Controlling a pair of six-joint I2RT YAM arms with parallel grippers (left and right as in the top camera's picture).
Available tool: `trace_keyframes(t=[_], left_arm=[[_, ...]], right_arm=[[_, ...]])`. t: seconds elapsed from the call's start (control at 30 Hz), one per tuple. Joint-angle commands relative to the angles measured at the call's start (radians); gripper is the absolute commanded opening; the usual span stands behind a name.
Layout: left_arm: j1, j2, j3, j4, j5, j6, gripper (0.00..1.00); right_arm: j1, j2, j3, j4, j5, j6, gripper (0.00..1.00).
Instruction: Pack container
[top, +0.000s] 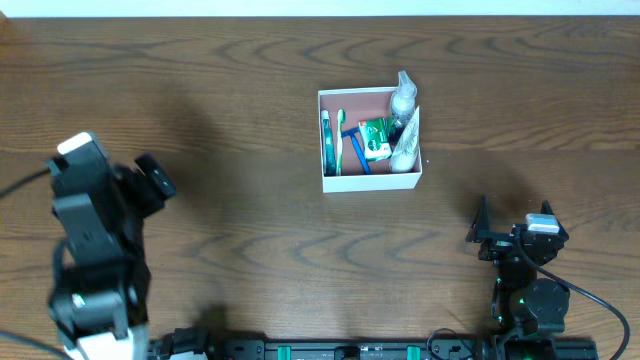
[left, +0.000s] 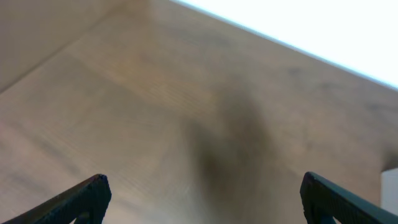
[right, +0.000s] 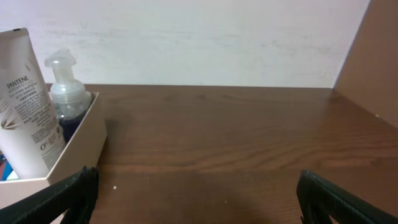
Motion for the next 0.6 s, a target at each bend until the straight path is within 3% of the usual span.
trace_keyframes(t=[0.0,0.27,0.57], left_arm=[[-0.040,-0.138,-0.139,0.082,-0.005,0.025,0.98],[-0.076,-0.443,-0.446,0.298,-0.005,0.026,0.98],[-0.076,-0.626,-0.637,0.424,0.005,0.047,0.98]], right_arm=[[0.011,-0.006,-0.002,-0.005,-0.003,-0.007,0.99],[0.011,-0.006,-0.002,-0.005,-0.003,-0.007,0.99],[0.011,-0.006,-0.002,-0.005,-0.003,-0.007,0.99]])
